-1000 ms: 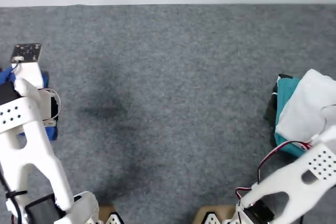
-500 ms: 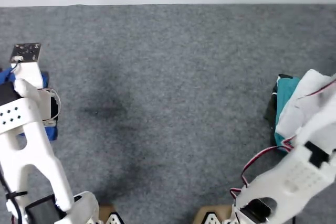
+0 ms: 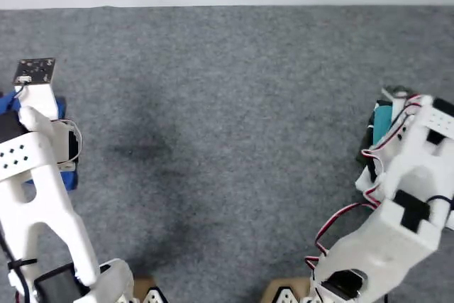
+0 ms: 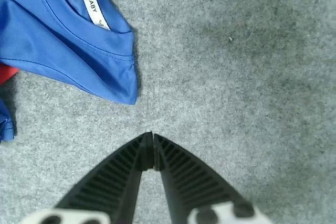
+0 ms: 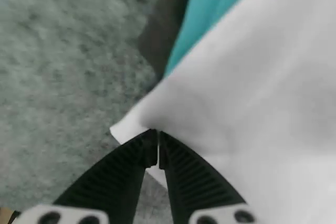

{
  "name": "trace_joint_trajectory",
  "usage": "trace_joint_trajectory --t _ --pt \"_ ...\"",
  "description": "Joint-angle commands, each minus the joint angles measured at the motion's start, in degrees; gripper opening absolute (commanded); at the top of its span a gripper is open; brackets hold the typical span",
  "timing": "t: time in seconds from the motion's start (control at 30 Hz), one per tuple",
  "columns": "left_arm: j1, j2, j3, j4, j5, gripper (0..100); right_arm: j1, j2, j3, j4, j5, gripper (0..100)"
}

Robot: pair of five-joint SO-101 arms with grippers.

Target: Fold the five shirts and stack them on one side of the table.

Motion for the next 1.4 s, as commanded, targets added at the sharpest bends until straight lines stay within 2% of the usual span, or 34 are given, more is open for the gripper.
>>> trace_joint_trajectory --t 0.0,0.37,0.47,0.6,0.73,0.97,1.13,1.27,1.37 --pt "0.4 -1.9 -2.0 0.3 -0.2 0 -2.0 -8.0 -5.4 2.9 -0.8 0.9" --pt "2.5 -1.4 -9.3 0.7 -0.4 1 -7.8 -18.2 -10.7 13.8 -1.0 0.9" --pt "2.5 -1.4 -9.2 -0.7 -0.8 1 -9.2 -18.8 -10.7 16.4 -5.6 0.9" --pt "1.4 -1.4 -9.1 -3.7 -4.8 1 -11.1 -20.2 -10.6 16.7 -10.1 0.9" --pt "0.7 -1.3 -8.5 -6.4 -6.9 1 -16.0 -22.4 -10.6 16.7 -13.6 0.9" --pt "0.5 -1.3 2.2 -16.1 -12.9 1 -22.8 -24.6 -8.8 16.7 -18.1 0.9" --pt "-0.9 -0.7 9.8 -25.4 -15.0 1 -23.8 -25.2 -4.7 16.7 -19.9 0.9" --pt "-2.6 7.1 11.6 -29.2 -17.1 1 -23.4 -26.4 -1.1 16.7 -17.3 1.0" --pt "-4.8 15.6 7.7 -29.8 -17.4 1 -23.3 -27.6 -0.4 16.7 -16.0 0.9"
